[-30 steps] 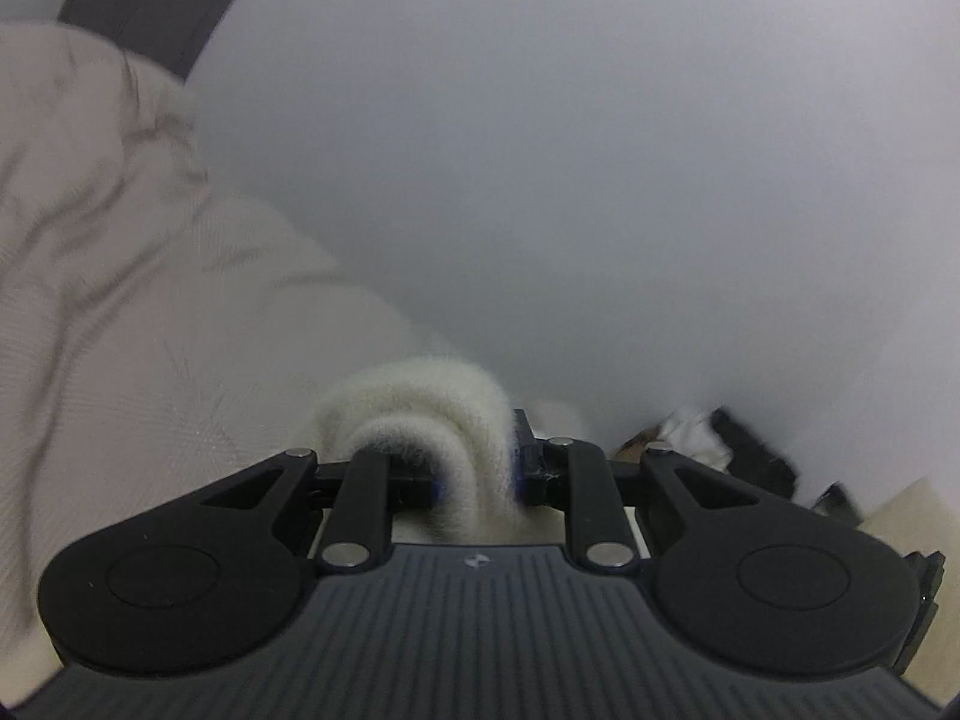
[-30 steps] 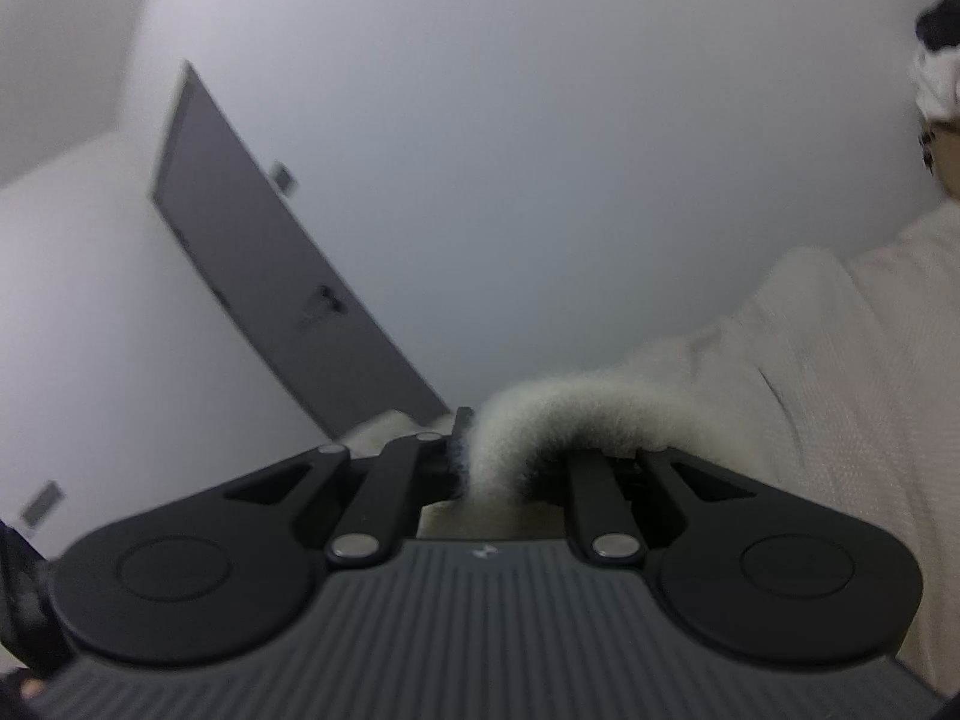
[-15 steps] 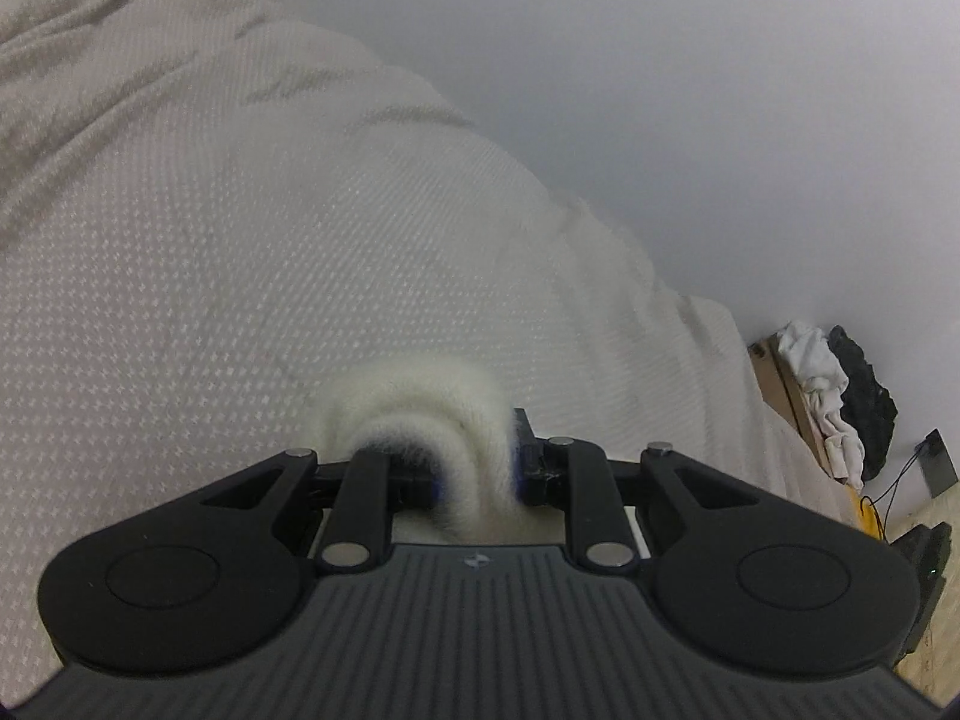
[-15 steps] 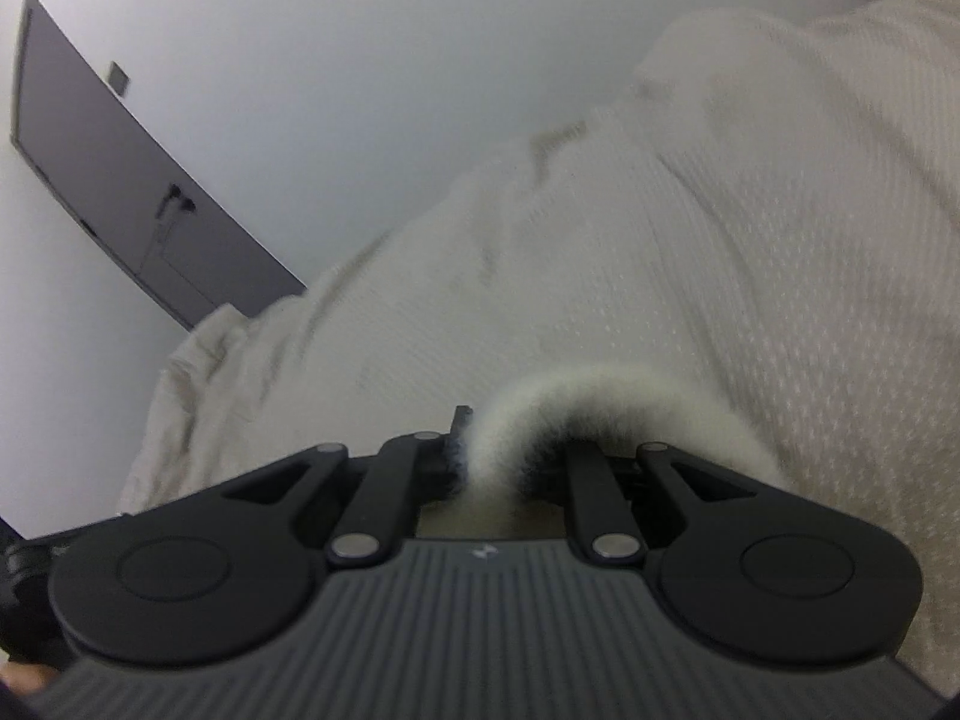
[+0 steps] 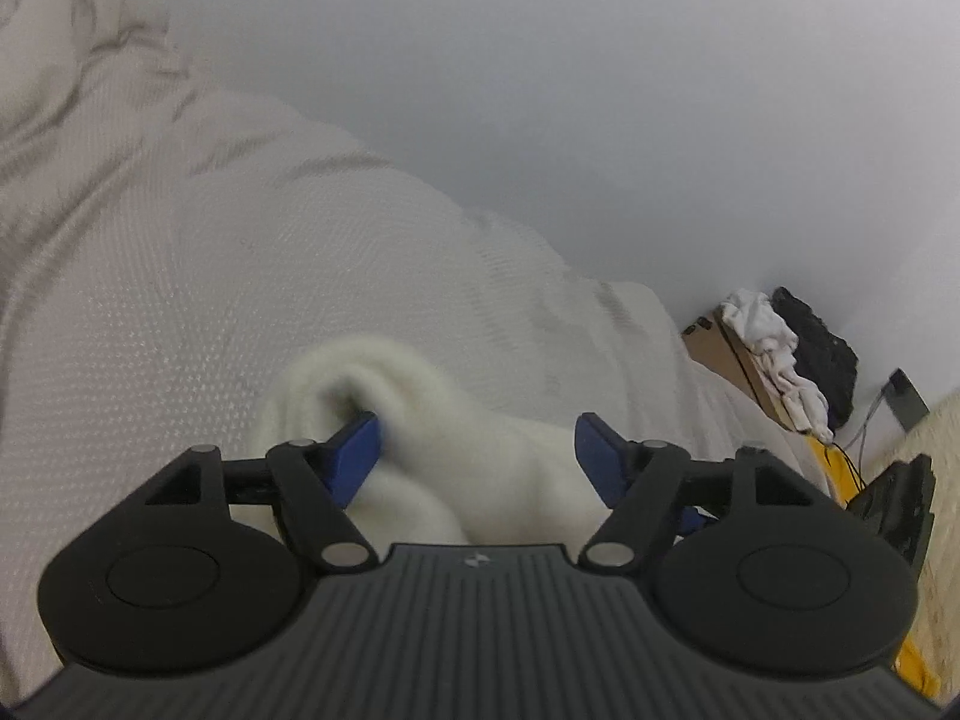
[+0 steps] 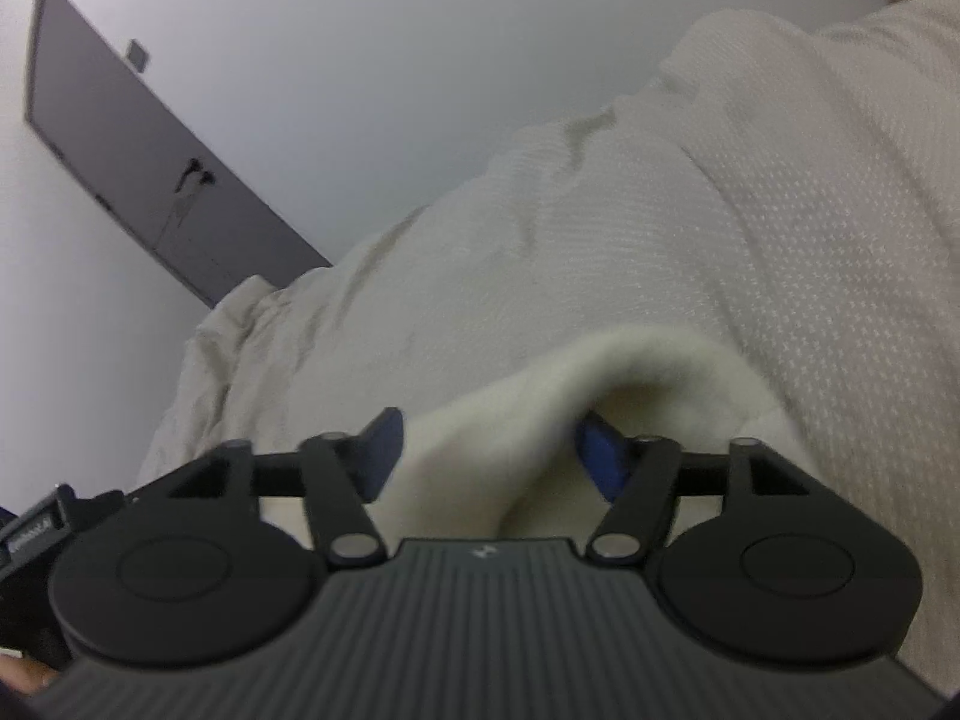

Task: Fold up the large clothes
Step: 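Open both tools to release the sweater flat on the bed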

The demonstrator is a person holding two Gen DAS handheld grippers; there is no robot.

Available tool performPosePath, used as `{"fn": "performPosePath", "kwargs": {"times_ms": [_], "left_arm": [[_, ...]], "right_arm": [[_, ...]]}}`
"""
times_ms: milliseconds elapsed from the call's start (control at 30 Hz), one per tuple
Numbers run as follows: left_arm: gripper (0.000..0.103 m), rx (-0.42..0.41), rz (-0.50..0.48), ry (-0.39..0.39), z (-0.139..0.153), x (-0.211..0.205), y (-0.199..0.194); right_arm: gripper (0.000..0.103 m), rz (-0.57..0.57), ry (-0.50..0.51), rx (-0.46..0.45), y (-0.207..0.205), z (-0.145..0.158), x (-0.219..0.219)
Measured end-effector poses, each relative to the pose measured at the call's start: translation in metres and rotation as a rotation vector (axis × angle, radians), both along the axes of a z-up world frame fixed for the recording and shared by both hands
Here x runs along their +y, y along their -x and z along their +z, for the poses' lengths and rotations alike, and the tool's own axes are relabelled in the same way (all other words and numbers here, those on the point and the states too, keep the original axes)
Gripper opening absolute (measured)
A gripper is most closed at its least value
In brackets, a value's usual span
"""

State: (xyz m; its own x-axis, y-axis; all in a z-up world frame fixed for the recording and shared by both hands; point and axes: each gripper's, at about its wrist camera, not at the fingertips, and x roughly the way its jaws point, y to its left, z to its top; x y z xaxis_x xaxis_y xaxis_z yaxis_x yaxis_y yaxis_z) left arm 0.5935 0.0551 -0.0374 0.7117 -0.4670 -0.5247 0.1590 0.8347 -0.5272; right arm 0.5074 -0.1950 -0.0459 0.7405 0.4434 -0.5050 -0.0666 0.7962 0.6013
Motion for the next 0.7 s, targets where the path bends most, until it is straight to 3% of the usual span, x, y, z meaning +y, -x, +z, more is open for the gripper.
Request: {"fn": "performPosePath", "kwargs": {"times_ms": [267, 533, 700], "left_arm": [[0.076, -0.072, 0.012, -0.023, 0.049, -0.006, 0.102], [0.075, -0.132, 0.025, -0.128, 0.101, -0.011, 0.25], [0.075, -0.121, 0.049, -0.118, 0.116, -0.002, 0.329]], "right_arm": [[0.067, 0.036, 0.045, -0.095, 0.076, 0.041, 0.002], [0.067, 0.079, 0.124, -0.187, 0.206, 0.1, 0.003], [0.067, 0.083, 0.165, -0.224, 0.287, 0.13, 0.003]]}}
